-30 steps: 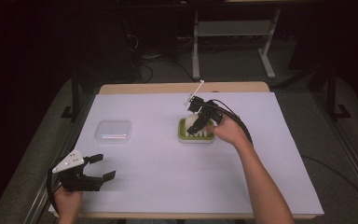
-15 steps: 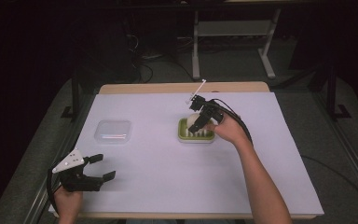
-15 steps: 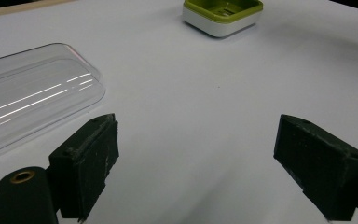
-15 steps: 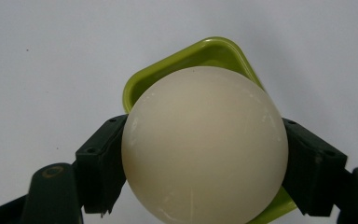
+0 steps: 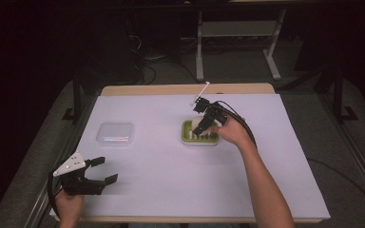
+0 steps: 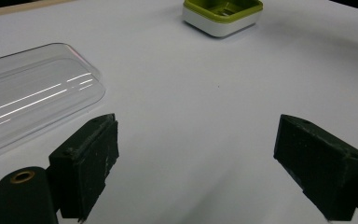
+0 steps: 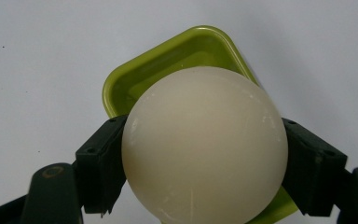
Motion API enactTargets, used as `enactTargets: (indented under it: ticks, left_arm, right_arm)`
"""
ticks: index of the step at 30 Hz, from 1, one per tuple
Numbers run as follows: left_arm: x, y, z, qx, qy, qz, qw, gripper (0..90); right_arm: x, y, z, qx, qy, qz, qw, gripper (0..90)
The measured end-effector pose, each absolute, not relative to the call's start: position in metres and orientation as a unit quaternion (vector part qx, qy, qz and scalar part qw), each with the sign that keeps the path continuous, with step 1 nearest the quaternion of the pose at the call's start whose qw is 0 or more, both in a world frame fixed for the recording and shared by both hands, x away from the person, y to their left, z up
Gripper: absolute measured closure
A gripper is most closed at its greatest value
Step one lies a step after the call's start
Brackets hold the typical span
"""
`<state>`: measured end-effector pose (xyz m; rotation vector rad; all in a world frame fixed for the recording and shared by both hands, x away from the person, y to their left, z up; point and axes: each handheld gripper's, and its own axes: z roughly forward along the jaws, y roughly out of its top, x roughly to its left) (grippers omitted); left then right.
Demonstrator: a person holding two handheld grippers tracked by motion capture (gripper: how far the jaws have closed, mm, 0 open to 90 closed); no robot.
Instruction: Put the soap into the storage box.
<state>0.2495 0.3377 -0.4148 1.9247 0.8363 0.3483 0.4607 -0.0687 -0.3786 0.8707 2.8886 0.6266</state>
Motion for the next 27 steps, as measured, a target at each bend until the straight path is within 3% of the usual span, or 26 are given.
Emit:
enactTargets:
  ticks: [27]
  left_arm:
    - [0.249, 0.338, -0.415, 0.791, 0.343, 0.143, 0.486, 13.2]
  right_arm:
    - [0.467, -0.067, -0.391, 0.297, 0.937, 0.183, 0.018, 23.6]
